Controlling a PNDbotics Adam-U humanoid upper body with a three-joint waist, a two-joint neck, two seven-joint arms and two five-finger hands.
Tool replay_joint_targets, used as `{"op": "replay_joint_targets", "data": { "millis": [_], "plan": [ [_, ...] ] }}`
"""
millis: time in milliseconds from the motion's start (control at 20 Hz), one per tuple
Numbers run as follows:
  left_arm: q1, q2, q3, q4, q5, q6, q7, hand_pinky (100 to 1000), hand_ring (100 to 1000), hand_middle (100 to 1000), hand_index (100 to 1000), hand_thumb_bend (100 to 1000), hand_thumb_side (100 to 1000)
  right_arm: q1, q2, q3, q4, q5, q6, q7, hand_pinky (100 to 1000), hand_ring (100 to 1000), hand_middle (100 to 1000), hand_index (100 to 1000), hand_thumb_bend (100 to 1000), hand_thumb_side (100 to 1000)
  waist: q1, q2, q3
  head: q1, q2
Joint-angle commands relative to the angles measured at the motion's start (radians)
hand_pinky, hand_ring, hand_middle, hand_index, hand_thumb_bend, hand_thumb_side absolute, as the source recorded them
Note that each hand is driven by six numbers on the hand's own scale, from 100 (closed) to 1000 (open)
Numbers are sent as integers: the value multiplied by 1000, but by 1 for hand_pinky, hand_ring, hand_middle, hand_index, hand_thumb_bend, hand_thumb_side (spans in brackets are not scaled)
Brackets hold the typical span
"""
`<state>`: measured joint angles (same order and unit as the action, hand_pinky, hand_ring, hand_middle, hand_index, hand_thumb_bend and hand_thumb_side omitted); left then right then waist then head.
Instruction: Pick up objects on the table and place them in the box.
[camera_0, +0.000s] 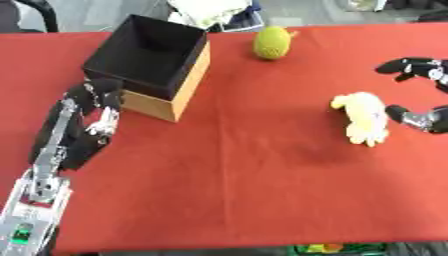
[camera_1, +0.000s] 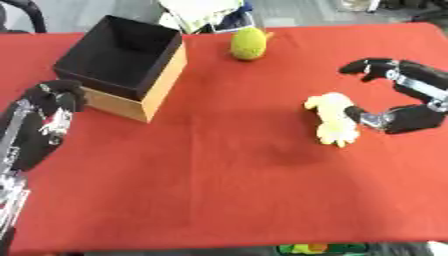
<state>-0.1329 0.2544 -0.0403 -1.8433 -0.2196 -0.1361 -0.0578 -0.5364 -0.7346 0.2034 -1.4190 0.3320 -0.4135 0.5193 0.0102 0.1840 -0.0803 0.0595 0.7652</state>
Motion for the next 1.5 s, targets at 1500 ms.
{"op": "replay_joint_targets", "data": {
  "millis": [1500],
  "plan": [
    [-5, 23, -2, -14, 7, -3, -7, 641, 644, 623, 766, 100, 598, -147, 96, 12, 388, 248, -59, 30, 843, 920, 908, 957, 272, 711, 2, -24, 15, -7, 5]
  ]
}}
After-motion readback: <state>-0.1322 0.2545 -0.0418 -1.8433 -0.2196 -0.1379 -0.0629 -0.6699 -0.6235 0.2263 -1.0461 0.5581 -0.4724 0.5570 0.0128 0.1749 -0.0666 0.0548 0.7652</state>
